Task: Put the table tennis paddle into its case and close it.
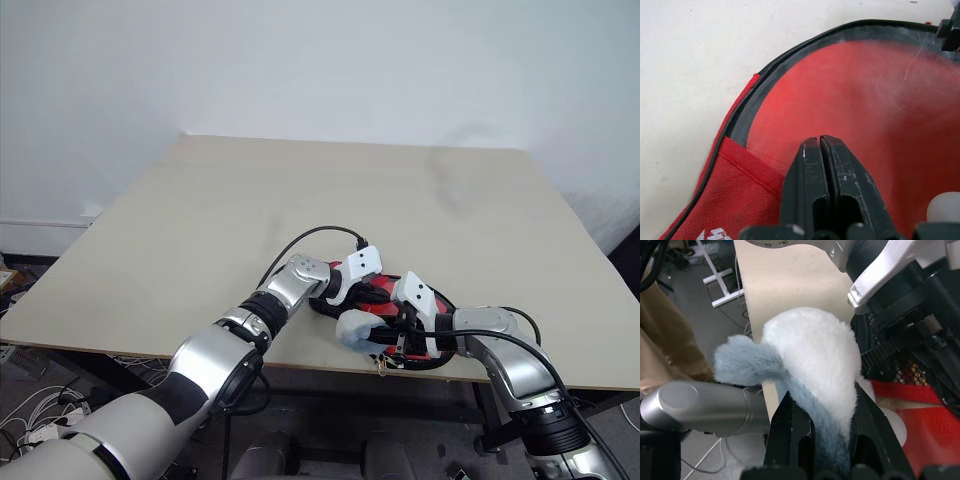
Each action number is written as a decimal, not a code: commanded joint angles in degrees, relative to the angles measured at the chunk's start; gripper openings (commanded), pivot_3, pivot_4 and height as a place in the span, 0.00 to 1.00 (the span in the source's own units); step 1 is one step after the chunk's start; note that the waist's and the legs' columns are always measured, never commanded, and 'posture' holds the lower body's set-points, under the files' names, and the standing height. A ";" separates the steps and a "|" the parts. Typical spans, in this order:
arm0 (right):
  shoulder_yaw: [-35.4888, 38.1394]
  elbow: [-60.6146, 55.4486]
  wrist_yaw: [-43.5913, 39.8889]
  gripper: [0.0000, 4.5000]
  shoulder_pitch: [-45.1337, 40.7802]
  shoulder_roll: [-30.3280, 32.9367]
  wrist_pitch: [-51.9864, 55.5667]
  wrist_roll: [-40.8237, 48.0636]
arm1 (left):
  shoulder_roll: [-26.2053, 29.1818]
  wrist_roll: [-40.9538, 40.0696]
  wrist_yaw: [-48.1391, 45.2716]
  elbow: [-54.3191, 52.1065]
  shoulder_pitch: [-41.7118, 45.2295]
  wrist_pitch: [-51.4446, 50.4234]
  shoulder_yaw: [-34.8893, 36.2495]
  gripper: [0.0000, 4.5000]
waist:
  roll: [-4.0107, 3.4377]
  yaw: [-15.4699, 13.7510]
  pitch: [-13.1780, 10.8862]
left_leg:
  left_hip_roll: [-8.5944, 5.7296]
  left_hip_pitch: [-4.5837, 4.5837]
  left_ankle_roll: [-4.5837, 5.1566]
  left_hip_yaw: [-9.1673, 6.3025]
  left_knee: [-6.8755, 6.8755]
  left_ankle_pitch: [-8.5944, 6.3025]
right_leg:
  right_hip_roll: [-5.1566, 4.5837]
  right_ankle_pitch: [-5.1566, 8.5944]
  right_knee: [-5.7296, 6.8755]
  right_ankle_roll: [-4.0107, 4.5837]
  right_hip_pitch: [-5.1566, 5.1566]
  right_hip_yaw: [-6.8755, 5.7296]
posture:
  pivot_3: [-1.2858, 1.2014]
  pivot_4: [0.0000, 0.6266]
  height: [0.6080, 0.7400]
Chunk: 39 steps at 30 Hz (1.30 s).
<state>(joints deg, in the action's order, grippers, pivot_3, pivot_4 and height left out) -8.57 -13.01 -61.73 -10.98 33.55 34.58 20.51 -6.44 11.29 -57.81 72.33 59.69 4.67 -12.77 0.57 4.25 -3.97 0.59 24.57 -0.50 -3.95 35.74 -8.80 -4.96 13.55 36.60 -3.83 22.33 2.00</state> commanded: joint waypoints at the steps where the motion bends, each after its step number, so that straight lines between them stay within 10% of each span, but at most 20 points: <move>1: -2.48 -2.15 1.20 0.07 -2.97 -3.26 -0.99 1.30 | -2.76 -0.92 -1.59 -0.66 1.72 -0.17 0.16 0.00 | 0.00 0.05 0.00 | 0.00 0.00 0.00 0.00 0.00 0.00 | 0.00 0.00 0.00 0.00 0.00 0.00 | 0.52 0.00 1.00; 39: -3.40 3.57 1.65 0.07 -6.44 -9.86 -3.30 -1.23 | -0.70 -0.96 -6.07 -0.94 2.06 -3.09 1.52 0.00 | 0.00 0.12 0.00 | 0.02 -0.03 -0.01 0.00 -0.21 0.00 | 0.02 -0.02 0.09 0.00 0.06 0.01 | 0.52 0.00 1.00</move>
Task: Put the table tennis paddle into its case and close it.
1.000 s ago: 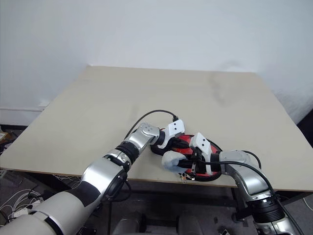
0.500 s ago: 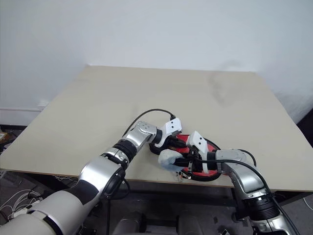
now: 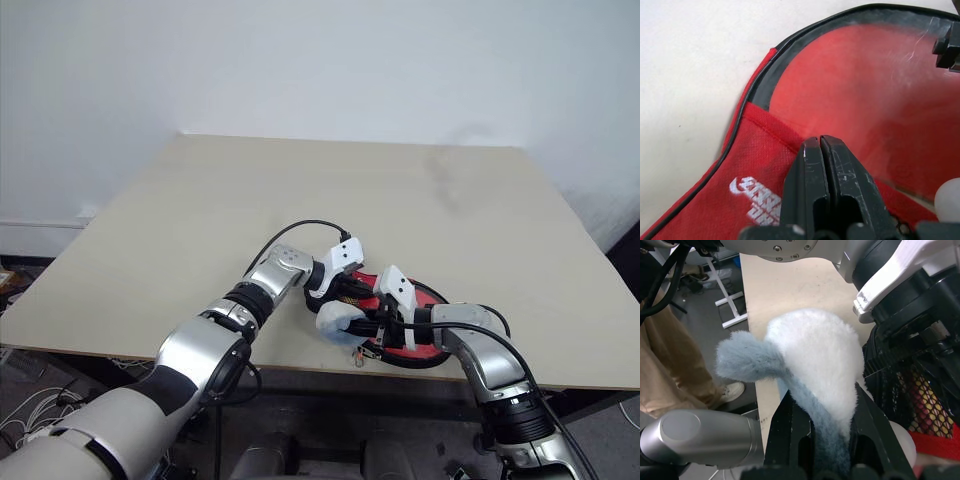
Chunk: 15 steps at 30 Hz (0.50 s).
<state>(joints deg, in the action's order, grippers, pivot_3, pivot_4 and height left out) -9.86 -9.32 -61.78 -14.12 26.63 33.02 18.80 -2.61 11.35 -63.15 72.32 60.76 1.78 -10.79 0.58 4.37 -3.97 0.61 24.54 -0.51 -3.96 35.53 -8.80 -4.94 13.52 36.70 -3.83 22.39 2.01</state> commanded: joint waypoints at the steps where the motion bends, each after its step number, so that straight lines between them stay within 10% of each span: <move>1: -1.96 -0.10 1.70 0.07 -3.18 -2.73 -1.73 0.44 | -4.46 -1.09 -0.74 -1.00 0.97 0.10 -0.36 0.00 | 0.00 0.00 0.00 | 0.00 0.00 0.00 0.00 0.00 0.00 | 0.00 0.00 0.00 0.00 0.00 0.00 | 0.52 0.00 1.00; 8: -1.48 0.12 1.61 0.07 -2.91 -2.26 -1.76 0.36 | -4.22 -1.69 -0.95 -1.23 1.41 0.34 0.46 0.00 | 0.00 -0.02 0.00 | 0.00 0.01 0.00 0.00 0.00 0.00 | 0.00 0.00 0.00 0.00 0.00 0.00 | 0.52 0.00 1.00; 15: -1.19 0.60 1.65 0.54 -3.09 -2.26 -1.27 0.77 | -4.24 -1.43 -0.74 -1.31 0.94 0.48 0.21 0.00 | 0.00 -0.36 0.00 | 0.00 0.01 0.00 0.00 -0.01 0.00 | 0.00 0.00 0.00 0.00 0.00 -0.01 | 0.52 0.00 1.00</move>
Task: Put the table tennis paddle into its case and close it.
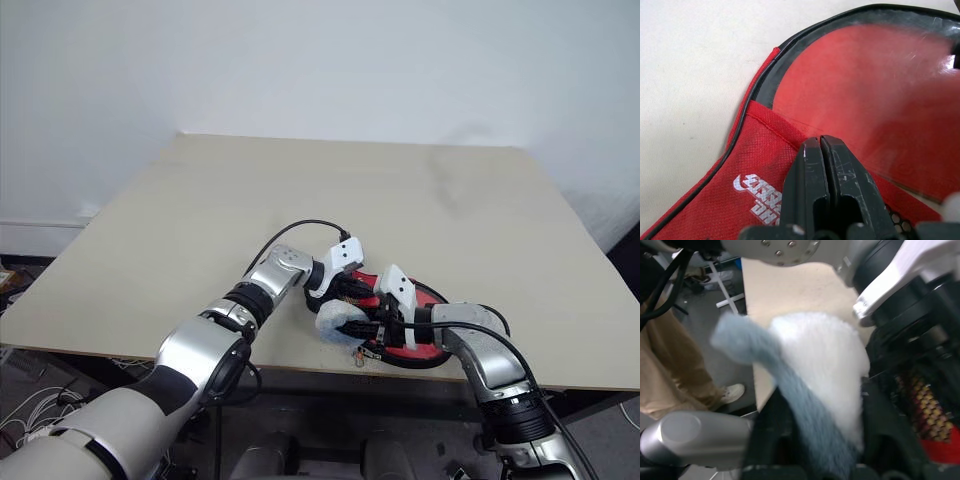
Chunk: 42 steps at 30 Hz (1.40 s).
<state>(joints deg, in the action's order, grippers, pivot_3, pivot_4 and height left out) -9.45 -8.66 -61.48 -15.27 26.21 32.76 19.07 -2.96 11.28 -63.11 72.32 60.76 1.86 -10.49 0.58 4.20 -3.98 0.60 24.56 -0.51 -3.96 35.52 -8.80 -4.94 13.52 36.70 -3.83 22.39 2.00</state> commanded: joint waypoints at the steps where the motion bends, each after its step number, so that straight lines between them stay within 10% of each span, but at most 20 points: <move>1: -1.61 0.02 1.40 0.59 -1.97 -1.82 -1.02 0.50 | -3.89 -1.37 -0.78 -1.31 0.95 0.39 -0.07 0.00 | -0.01 -0.26 0.00 | 0.00 0.00 0.00 0.00 0.00 0.00 | 0.00 0.00 0.00 0.00 0.01 -0.01 | 0.52 0.00 1.00; 9: -2.21 0.04 2.35 0.99 -1.55 -1.18 -2.29 0.05 | -1.88 -4.47 -1.81 -3.05 2.22 0.43 3.16 0.00 | 0.01 -0.28 -0.02 | -0.06 0.08 0.01 0.07 -0.21 0.01 | -0.01 0.01 -0.03 -0.05 0.05 0.09 | 0.52 0.00 1.00; 33: -3.13 0.78 3.51 0.99 -0.02 0.77 -4.69 0.84 | 10.28 -14.95 -6.84 -20.67 -4.86 -5.35 6.84 0.00 | 0.06 -1.52 -0.09 | -0.06 0.03 0.01 0.12 -0.28 0.02 | 0.03 0.00 -0.02 -0.03 0.03 0.14 | 0.52 0.00 1.00; 42: -2.97 1.10 3.91 0.99 0.12 1.02 -4.99 0.68 | 18.25 -24.66 -23.26 -43.42 -13.14 -18.83 3.74 0.00 | 0.00 -1.23 -0.05 | -0.04 -0.01 0.02 0.15 -0.32 0.03 | 0.07 0.00 0.01 -0.02 0.06 0.24 | 0.52 0.00 1.00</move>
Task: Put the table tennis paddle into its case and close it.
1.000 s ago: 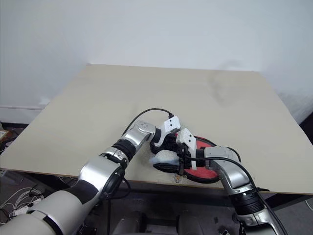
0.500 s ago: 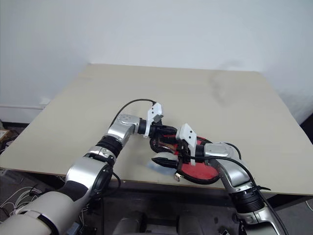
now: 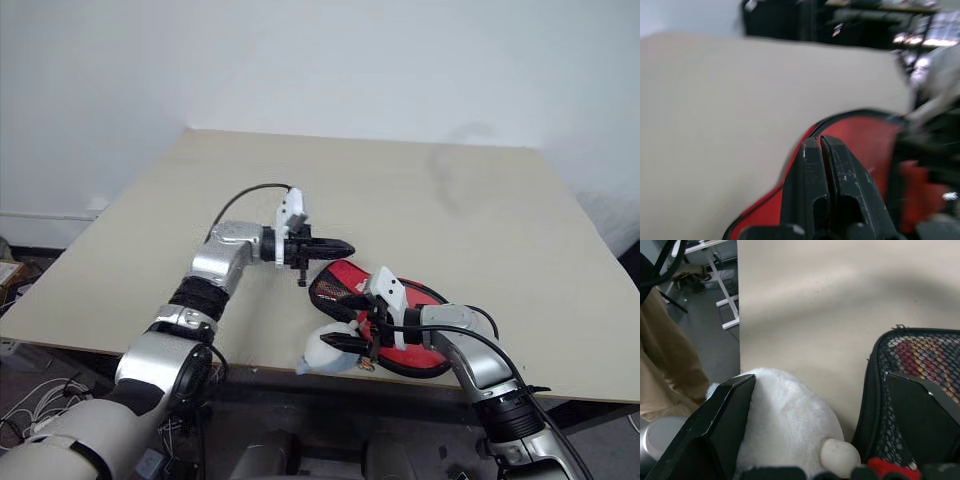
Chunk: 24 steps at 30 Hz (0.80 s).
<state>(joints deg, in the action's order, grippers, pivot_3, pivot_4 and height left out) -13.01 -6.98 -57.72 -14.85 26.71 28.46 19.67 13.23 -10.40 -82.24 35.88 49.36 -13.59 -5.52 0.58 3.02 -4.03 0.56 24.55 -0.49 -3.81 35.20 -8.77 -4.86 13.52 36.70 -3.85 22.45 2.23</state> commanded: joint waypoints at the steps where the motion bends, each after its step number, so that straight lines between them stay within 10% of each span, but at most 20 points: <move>1: 0.60 -0.48 0.24 0.99 -0.33 0.53 -0.81 0.00 | 3.46 -3.03 -5.42 -9.67 -3.22 -4.30 -2.39 0.00 | 0.00 -0.08 0.00 | 0.00 0.00 0.00 -0.01 0.00 0.00 | 0.00 0.00 0.00 0.00 0.00 -0.01 | 0.52 0.00 1.00; 9: 0.55 0.93 0.38 1.00 -0.98 0.40 -1.57 -0.43 | 15.08 -4.74 -10.26 -24.64 -12.19 -5.38 -11.94 0.11 | -0.01 -0.11 0.00 | 0.00 -0.04 -0.01 0.00 0.06 0.00 | -0.02 -0.02 0.00 0.07 -0.07 0.00 | 0.52 0.00 1.00; 24: 0.34 2.24 0.25 1.00 -1.33 0.25 -2.74 -0.81 | 15.34 0.32 -6.67 -25.00 -12.51 2.27 -16.95 0.98 | -0.03 -0.33 0.00 | 0.01 -0.02 0.00 0.01 0.05 0.00 | -0.03 -0.03 0.01 0.09 -0.01 -0.01 | 0.52 0.00 1.00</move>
<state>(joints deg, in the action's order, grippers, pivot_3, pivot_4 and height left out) -12.98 -5.02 -57.58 -15.19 26.78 26.41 19.09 28.80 -11.10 -89.82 11.31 35.89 -13.38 -22.07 0.54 2.69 -4.03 0.58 24.53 -0.49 -3.79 35.25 -8.77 -4.89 13.49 36.71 -3.76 22.43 2.23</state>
